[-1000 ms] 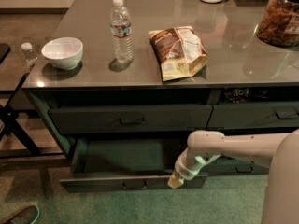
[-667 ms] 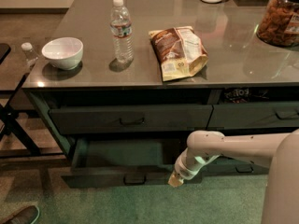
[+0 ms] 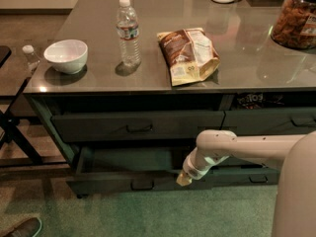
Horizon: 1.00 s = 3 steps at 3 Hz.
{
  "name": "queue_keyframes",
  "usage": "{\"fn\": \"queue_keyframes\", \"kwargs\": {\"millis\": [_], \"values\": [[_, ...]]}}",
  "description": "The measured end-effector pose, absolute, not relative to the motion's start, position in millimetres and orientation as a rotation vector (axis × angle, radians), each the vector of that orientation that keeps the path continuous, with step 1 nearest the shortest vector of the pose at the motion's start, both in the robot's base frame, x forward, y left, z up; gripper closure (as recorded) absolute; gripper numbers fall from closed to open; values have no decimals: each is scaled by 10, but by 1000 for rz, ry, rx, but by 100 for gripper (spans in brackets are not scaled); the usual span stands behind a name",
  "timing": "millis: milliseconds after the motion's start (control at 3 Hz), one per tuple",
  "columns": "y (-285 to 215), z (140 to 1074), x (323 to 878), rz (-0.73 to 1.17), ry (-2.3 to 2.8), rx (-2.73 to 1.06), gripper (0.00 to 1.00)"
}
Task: Close middle drawer
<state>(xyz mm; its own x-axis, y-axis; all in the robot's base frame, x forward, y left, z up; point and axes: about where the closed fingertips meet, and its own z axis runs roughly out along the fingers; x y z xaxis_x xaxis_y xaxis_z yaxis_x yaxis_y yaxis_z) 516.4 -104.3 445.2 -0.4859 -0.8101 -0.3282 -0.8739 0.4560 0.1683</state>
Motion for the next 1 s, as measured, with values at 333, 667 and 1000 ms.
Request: {"fn": "queue_keyframes", "kwargs": {"millis": [333,667,1000], "values": [[-1044,4354,5188,486,2515,-1441,100],[-1149,4112,5135,496,2580,-1401,100],[-1297,4017,5127,462,2617,-1351,100]]}}
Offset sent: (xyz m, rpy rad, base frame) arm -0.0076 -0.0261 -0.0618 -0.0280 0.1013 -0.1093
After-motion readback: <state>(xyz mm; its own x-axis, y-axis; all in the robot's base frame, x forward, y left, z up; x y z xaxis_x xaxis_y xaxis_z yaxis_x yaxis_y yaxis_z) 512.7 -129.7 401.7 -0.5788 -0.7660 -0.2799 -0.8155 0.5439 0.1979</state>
